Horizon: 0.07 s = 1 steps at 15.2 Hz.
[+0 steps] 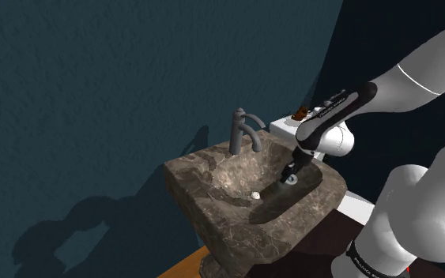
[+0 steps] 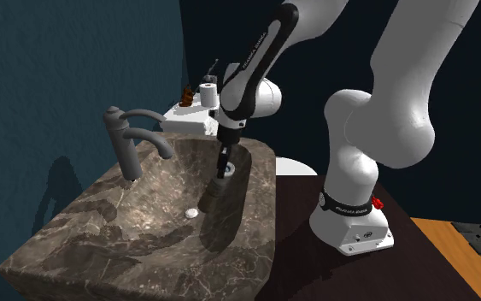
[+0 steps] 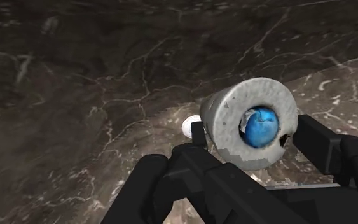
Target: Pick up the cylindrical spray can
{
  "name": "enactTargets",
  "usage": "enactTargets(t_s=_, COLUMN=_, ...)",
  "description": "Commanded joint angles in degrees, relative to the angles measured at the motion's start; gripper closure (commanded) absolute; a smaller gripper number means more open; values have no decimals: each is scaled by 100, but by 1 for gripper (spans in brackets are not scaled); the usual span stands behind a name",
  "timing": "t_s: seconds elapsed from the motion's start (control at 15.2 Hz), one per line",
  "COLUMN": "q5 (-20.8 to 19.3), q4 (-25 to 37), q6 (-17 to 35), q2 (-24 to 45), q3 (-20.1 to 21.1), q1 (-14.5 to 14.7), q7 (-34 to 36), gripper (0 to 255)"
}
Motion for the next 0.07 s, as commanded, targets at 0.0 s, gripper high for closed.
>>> enactTargets(t_s=0.0, q5=-126, q4=3, q6=-58, q2=-61, q3=83, q1=-99, q7=108, gripper=255)
